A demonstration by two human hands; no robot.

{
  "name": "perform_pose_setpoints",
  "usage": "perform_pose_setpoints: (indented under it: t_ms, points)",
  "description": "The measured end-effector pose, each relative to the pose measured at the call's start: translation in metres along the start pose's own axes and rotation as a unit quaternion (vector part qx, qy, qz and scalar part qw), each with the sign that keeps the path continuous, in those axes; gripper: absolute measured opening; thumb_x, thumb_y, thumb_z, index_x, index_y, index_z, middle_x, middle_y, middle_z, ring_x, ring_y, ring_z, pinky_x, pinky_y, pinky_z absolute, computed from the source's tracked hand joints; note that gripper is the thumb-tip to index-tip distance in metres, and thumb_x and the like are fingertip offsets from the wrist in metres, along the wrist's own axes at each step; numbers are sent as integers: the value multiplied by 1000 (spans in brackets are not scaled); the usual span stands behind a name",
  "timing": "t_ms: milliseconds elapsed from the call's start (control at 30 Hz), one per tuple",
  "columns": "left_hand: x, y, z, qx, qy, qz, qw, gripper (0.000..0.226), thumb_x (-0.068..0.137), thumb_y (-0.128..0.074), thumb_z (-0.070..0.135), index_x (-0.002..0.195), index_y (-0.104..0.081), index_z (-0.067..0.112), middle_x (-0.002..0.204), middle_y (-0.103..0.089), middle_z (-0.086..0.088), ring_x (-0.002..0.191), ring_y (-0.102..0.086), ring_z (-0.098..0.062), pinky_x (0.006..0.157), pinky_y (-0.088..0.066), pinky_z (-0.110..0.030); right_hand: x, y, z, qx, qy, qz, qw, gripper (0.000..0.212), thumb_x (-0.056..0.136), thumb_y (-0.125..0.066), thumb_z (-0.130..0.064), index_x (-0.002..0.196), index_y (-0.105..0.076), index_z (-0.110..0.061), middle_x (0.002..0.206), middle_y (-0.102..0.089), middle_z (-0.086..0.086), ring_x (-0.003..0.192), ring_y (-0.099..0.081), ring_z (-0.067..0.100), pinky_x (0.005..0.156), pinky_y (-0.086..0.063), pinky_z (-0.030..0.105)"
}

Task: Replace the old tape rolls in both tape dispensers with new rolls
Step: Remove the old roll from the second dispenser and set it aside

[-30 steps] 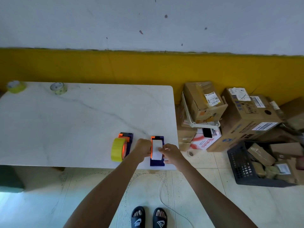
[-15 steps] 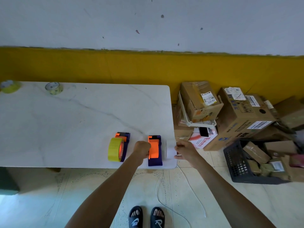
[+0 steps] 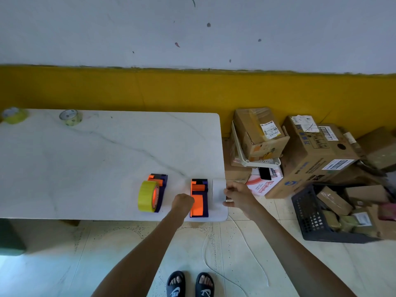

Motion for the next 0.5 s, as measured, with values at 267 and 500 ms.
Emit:
perform_pose_setpoints:
  t_ms: [267, 500]
  points:
    - [-27, 36, 46, -75, -111, -22, 991, 7, 76, -54, 16, 69, -54, 19, 83, -54, -11, 80, -47, -22, 72, -35, -36, -1, -26, -28, 28, 31, -50, 998, 7, 94, -57, -3, 89, -60, -6, 88, -59, 9, 77, -60, 20, 68, -59, 32]
    - [-52, 86, 58, -183, -131, 10, 974, 15, 92, -55, 7, 83, -65, 12, 89, -63, -12, 83, -61, -27, 78, -56, -39, 2, -100, -71, 14, 78, -140, 987, 6, 94, -57, -4, 90, -61, -5, 93, -63, 12, 81, -64, 24, 67, -58, 33]
Point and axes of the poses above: each hand's wrist, its own x-axis towards the middle knuckle, its own y-axis out of the back of the hand, z = x × y, the point moved 2 cm from there along x, towards the middle knuckle
